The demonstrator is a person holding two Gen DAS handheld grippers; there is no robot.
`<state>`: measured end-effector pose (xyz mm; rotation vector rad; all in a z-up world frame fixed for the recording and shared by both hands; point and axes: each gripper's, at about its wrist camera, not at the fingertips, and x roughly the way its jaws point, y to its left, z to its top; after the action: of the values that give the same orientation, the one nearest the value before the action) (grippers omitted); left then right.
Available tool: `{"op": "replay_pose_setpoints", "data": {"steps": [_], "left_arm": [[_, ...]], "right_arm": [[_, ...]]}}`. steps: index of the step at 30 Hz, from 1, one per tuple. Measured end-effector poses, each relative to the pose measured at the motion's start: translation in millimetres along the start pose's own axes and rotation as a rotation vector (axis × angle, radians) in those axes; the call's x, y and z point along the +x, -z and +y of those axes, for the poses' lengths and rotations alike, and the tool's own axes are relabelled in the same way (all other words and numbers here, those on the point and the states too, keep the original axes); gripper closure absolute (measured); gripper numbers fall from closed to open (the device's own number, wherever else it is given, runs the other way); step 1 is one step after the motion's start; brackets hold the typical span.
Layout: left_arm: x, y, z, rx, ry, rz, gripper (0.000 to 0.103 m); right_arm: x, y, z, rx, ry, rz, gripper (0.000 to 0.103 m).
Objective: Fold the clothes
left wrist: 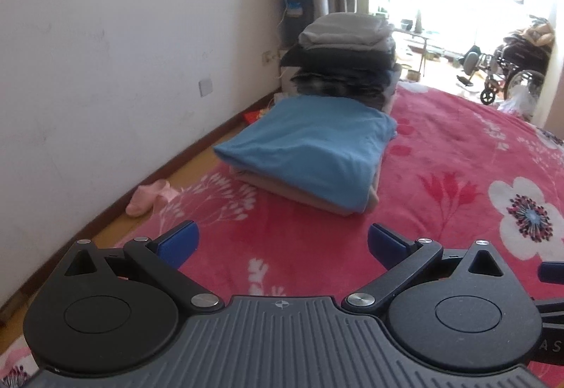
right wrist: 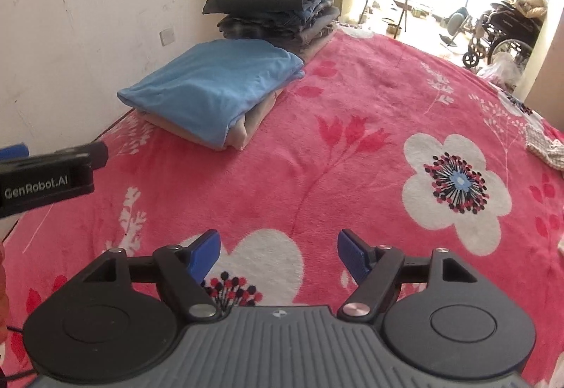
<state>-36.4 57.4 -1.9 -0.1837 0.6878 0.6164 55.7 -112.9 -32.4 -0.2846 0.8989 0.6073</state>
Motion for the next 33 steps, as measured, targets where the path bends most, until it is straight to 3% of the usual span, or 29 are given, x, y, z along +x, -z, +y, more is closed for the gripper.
{"op": "replay_pose_setpoints", "data": {"steps": [7,33], "left_arm": [[-3.1,0.7,12.7,-0.023,-0.025,0.001,0.000],[-7.5,6.2,2.7,0.086,-0.099,-0.016,0.000]], "right_arm": [[-5.9,0.5,13.3,-0.011,0.022,-0.025,0.027],[-7.7,3.5,16.6,-0.005,0.030,-0.042,0.027]]}}
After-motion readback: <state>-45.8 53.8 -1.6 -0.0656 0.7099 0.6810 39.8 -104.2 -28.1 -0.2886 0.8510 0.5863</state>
